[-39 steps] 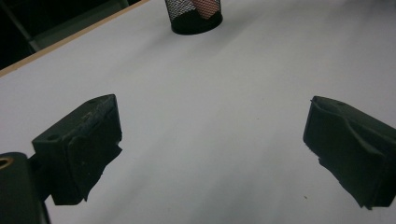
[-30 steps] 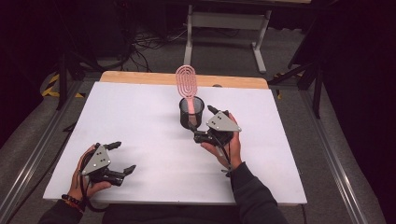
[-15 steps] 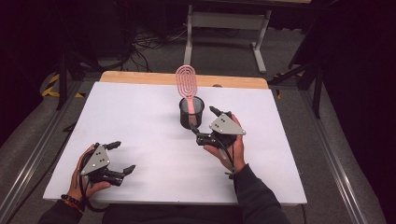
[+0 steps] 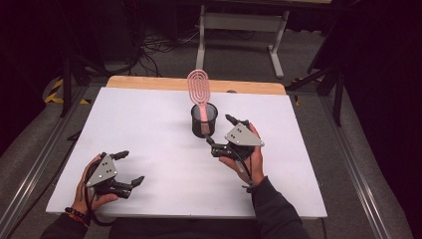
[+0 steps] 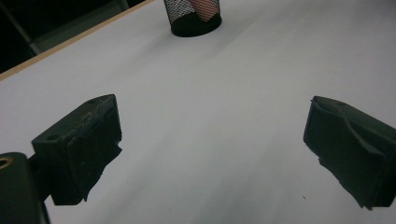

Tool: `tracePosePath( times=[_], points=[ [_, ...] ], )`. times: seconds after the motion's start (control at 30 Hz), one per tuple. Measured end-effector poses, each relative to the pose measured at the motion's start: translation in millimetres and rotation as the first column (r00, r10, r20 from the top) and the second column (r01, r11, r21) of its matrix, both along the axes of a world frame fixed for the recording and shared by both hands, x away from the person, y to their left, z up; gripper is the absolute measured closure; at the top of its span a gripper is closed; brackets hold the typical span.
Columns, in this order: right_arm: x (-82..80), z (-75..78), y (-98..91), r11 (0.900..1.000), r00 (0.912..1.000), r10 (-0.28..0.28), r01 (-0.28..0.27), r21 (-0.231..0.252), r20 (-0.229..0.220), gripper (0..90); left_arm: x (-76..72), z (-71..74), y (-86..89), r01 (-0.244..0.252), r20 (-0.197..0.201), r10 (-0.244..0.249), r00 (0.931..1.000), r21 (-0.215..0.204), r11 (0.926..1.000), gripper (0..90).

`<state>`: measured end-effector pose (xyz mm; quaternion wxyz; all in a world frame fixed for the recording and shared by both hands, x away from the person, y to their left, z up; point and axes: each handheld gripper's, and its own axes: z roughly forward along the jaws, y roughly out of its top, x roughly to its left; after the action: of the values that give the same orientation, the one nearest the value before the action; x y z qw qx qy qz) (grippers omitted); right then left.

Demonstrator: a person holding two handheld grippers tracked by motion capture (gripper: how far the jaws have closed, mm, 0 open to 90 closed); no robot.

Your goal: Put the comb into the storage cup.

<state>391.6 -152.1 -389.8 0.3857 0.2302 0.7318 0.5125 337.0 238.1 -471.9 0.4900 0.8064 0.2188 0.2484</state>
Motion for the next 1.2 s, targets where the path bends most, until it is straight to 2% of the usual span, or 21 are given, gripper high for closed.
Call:
tracePosePath(
  times=[0.4,1.2],
  points=[
    [-6.2,0.5,-1.2,0.9997,0.9999,0.006,-0.006,-0.024,0.009,14.1,-0.1,0.0,-0.3,0.001,0.000,-0.001,1.0000,0.001,1.0000,5.1],
    [-16.7,-0.4,-1.6,0.9989,0.9996,0.023,-0.023,-0.041,0.014,14.0,-0.1,-0.2,-0.6,0.007,-0.003,-0.006,1.0000,0.006,1.0000,5.2]
  ],
)
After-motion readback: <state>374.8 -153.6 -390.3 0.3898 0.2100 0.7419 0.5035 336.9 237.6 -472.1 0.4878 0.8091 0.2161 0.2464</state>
